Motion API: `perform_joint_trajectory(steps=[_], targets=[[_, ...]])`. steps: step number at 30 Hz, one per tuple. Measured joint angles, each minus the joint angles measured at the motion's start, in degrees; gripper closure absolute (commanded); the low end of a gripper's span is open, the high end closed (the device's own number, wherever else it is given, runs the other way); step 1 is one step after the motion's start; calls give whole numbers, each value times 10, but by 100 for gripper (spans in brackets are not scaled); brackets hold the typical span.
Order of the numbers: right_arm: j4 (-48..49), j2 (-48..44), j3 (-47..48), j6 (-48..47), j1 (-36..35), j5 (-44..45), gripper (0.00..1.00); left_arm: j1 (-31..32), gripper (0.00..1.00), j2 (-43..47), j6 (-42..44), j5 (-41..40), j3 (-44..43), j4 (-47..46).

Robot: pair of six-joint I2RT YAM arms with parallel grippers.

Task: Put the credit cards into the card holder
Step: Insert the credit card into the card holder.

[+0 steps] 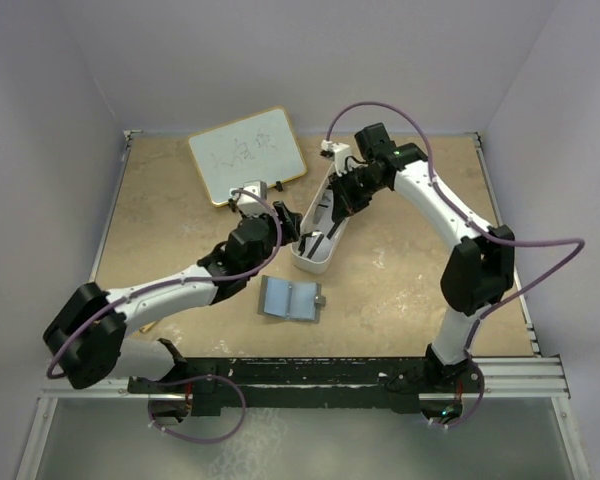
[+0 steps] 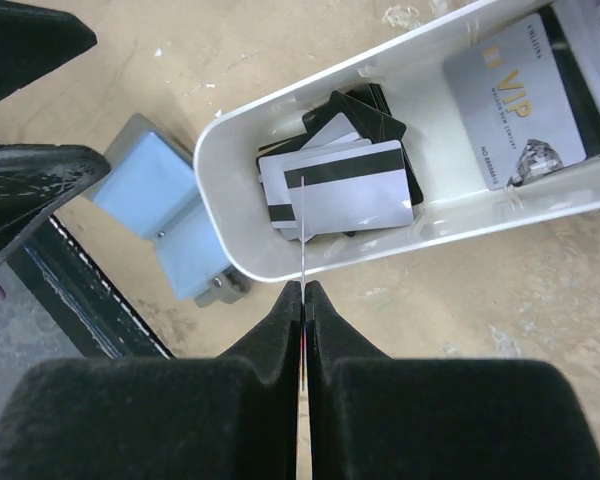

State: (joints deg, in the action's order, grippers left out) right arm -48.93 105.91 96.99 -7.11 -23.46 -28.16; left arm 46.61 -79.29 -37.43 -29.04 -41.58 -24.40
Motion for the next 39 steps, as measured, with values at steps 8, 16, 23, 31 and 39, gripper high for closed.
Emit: perform_joint_trajectory(steps=[8, 16, 23, 31, 39], targets=[[-3, -102, -53, -25, 0, -79, 100, -5, 44, 130, -2, 144, 0, 116], [1, -149, -135, -70, -17, -251, 100, -5, 44, 203, 33, 295, -2, 226], [16, -160, -162, -104, -35, -349, 100, -6, 47, 207, 56, 372, -7, 281], [92, -164, -230, -46, -40, -414, 100, -36, 69, 189, -82, 516, 30, 171], [195, -158, -287, 63, -40, -434, 100, -77, 87, 174, -278, 596, 138, 15]])
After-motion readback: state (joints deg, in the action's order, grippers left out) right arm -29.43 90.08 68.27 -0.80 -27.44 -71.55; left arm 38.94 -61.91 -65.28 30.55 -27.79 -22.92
